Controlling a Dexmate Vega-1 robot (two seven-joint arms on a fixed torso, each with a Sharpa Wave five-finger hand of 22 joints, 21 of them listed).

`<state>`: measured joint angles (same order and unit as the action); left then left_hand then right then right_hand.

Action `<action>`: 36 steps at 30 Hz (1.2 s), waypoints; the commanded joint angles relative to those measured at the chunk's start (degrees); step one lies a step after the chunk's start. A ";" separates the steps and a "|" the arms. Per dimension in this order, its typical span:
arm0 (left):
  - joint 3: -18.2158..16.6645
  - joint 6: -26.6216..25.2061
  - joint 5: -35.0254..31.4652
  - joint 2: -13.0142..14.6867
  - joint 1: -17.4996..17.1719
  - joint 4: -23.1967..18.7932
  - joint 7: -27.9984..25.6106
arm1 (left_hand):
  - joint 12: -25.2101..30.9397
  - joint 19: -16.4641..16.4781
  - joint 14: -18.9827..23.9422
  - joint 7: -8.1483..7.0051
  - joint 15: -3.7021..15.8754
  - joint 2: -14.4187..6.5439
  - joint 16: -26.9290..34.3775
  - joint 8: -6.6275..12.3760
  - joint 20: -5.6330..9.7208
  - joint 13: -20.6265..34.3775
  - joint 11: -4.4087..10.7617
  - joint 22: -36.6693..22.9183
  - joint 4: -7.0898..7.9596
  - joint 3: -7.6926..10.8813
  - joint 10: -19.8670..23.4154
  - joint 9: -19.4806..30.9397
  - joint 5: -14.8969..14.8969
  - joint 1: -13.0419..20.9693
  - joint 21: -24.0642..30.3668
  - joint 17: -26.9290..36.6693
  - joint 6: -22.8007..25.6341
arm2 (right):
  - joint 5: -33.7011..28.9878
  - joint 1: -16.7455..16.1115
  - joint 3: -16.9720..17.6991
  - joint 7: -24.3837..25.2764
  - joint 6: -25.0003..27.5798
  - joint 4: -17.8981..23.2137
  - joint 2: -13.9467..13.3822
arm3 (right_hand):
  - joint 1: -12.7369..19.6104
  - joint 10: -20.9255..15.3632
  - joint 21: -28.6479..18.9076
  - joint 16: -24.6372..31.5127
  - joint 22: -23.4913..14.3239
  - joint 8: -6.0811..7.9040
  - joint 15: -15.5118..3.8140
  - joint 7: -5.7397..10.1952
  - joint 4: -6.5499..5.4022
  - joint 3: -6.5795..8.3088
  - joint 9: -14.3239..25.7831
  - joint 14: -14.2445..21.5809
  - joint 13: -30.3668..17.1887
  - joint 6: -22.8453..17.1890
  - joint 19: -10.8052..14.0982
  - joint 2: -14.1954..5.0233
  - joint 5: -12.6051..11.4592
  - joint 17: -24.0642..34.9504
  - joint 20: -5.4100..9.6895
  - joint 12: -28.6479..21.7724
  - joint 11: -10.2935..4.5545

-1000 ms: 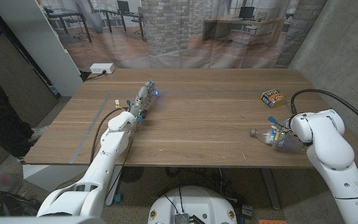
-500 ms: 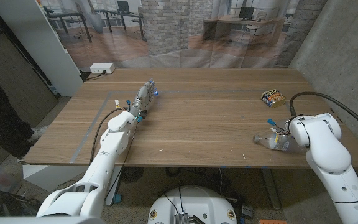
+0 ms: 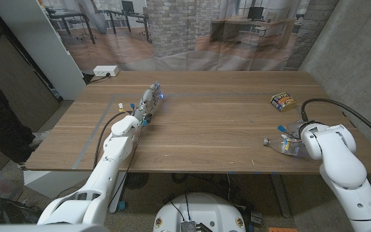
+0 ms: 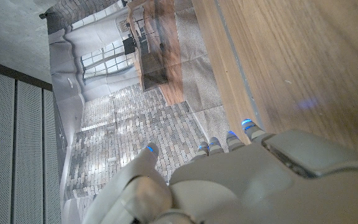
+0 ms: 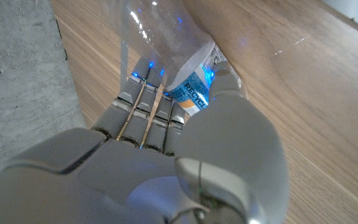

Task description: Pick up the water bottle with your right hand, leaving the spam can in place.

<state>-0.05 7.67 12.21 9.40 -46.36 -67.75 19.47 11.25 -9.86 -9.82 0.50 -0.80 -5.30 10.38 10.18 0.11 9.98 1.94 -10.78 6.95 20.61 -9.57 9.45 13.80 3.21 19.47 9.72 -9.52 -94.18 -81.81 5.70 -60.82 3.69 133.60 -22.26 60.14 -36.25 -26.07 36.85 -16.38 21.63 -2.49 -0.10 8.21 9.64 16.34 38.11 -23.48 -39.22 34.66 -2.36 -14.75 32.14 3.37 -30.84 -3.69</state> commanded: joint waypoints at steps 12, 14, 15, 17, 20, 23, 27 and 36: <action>0.27 -0.40 0.24 0.19 -0.41 -0.76 -0.17 | -0.07 -5.08 -11.25 -0.08 0.01 0.01 -0.01 0.11 -0.31 0.31 0.15 -0.28 -0.14 0.02 -10.47 0.33 -0.05 0.42 -0.39 0.27 -10.79 | 5.52 -4.27 4.36 16.39 0.72 3.50 4.57 | 6.81 -1.92 -0.72 -1.42 0.07 0.66 -9.91 4.47 -1.24 0.05 0.18 1.01 -1.40 -5.64 -1.28 -7.31 0.35 4.15 0.41 -1.62 -1.27; 0.29 -0.30 0.26 0.19 -0.42 -0.73 -0.12 | -0.06 -5.06 -11.27 -0.09 0.00 0.01 -0.02 0.11 -0.35 0.31 0.10 -0.28 -0.14 0.01 -10.43 0.33 -0.05 0.43 -0.39 0.27 -10.81 | 6.04 -4.40 4.55 17.08 0.52 3.64 4.68 | 6.91 -1.85 -0.85 -1.63 0.15 0.75 -10.00 4.42 -1.24 0.14 0.19 1.09 -1.58 -5.80 -1.30 -7.31 0.37 4.26 0.35 -1.79 -1.03; 0.27 -0.30 0.28 0.17 -0.43 -0.75 -0.18 | -0.06 -5.06 -11.25 -0.09 -0.01 0.01 -0.01 0.11 -0.36 0.31 0.10 -0.28 -0.14 0.00 -10.43 0.33 -0.05 0.43 -0.40 0.27 -10.81 | 6.24 -4.42 4.60 17.31 0.46 3.72 4.75 | 6.91 -1.82 -0.82 -1.86 0.21 0.80 -9.97 4.45 -1.28 0.19 0.19 1.02 -1.68 -5.86 -1.59 -7.33 0.38 4.27 0.37 -1.88 -1.08; 0.28 -0.35 0.25 0.19 -0.47 -0.83 -0.26 | -0.05 -5.08 -11.28 -0.10 0.01 0.01 -0.02 0.11 -0.34 0.31 0.09 -0.28 -0.14 0.00 -10.41 0.33 -0.05 0.43 -0.42 0.27 -10.82 | 6.79 -4.62 4.80 18.45 0.35 3.85 4.97 | 6.96 -1.84 -0.88 -1.99 0.28 0.91 -10.02 4.40 -1.28 0.21 0.19 1.09 -1.81 -6.08 -1.69 -7.26 0.40 4.35 0.26 -2.02 -1.23; 0.26 -0.43 0.26 0.27 -0.54 -1.01 -0.28 | -0.05 -5.09 -11.27 -0.12 0.01 0.01 -0.02 0.10 -0.35 0.31 0.09 -0.28 -0.15 -0.02 -10.41 0.33 -0.05 0.44 -0.45 0.27 -10.85 | 7.83 -5.13 5.26 20.71 0.31 4.16 5.49 | 6.95 -1.76 -0.94 -2.22 0.38 0.93 -10.03 4.43 -1.35 0.27 0.20 1.15 -1.97 -6.05 -1.84 -7.31 0.41 4.43 0.31 -2.16 -1.25; 0.26 -0.46 0.31 0.33 -0.57 -1.15 -0.25 | -0.05 -5.09 -11.29 -0.13 0.00 0.02 -0.02 0.10 -0.35 0.31 0.11 -0.28 -0.15 -0.03 -10.43 0.34 -0.05 0.44 -0.48 0.27 -10.86 | 8.88 -5.49 5.68 22.39 0.04 4.46 5.73 | 7.02 -1.84 -1.02 -2.33 0.47 0.98 -10.04 4.34 -1.35 0.31 0.20 1.24 -2.13 -6.07 -1.95 -7.25 0.45 4.60 0.25 -2.36 -1.24; 0.23 -0.51 0.40 0.36 -0.57 -1.21 -0.24 | -0.05 -5.06 -11.29 -0.14 0.01 0.02 -0.02 0.10 -0.33 0.31 0.10 -0.29 -0.16 -0.05 -10.42 0.34 -0.04 0.44 -0.49 0.27 -10.87 | 8.98 -5.75 5.75 24.21 -0.08 4.67 5.91 | 7.03 -1.87 -1.12 -2.53 0.59 1.10 -10.01 4.28 -1.40 0.36 0.20 1.32 -2.29 -6.25 -2.06 -7.26 0.48 4.74 0.22 -2.55 -1.20; 0.12 -0.54 0.49 0.51 -0.52 -1.10 -0.20 | -0.05 -5.00 -11.28 -0.07 0.00 0.02 -0.01 0.10 -0.33 0.31 0.12 -0.29 -0.17 -0.09 -10.44 0.34 -0.04 0.46 -0.53 0.27 -10.88 | 7.79 -6.04 5.49 25.92 -0.12 5.63 6.17 | 6.70 -1.67 -1.22 -3.43 0.96 1.28 -9.94 4.12 -1.80 0.47 0.21 1.23 -2.74 -6.41 -2.65 -7.35 0.60 4.88 0.20 -2.93 -1.20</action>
<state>0.19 7.23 12.56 9.74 -46.87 -68.83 19.25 11.25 -9.86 -9.82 0.50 -0.80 -5.30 10.38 10.18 0.10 9.98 1.94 -10.78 6.95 20.61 -9.57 9.46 13.80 3.21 19.05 9.72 -9.52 -86.18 -87.09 10.96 -38.32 3.83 137.95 -16.79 60.11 -36.24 -26.73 33.88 -15.42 22.50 -3.52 -0.41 7.54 9.01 16.35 38.71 -25.17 -40.35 32.16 -2.39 -14.06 36.80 2.98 -33.26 -3.69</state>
